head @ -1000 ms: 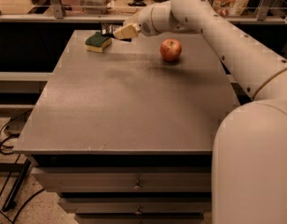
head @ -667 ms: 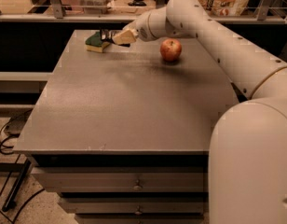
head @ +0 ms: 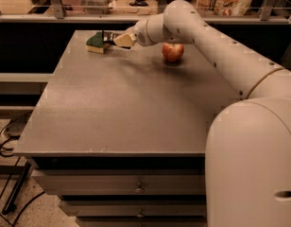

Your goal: Move rxbar chocolate near sponge

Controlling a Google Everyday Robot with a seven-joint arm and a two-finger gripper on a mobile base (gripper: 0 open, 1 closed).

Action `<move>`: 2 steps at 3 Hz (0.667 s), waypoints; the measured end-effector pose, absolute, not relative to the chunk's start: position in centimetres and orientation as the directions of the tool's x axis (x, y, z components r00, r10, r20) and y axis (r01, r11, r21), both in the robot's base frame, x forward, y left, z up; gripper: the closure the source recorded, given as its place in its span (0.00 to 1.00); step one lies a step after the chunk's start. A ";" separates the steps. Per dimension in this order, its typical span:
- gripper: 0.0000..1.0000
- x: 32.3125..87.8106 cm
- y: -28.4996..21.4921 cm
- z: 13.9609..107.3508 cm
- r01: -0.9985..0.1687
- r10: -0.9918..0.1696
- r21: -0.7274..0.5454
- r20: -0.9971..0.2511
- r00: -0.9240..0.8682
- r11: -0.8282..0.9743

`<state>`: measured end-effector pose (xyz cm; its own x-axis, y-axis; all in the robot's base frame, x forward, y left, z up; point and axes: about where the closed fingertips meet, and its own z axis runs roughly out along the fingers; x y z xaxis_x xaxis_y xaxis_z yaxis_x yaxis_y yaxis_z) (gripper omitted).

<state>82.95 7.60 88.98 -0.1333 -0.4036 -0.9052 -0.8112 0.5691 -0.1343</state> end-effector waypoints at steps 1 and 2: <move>0.05 82.9 8.0 88.7 -0.815 -0.405 -0.131 -0.905 -0.135 0.565; 0.00 82.9 8.1 88.6 -0.816 -0.405 -0.130 -0.904 -0.135 0.563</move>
Offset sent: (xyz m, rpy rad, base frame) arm -0.0002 0.0025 -0.0018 -0.0001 0.0025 0.0033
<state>82.90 8.15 88.60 -0.1352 -0.4049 -0.9043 -0.8159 0.5633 -0.1302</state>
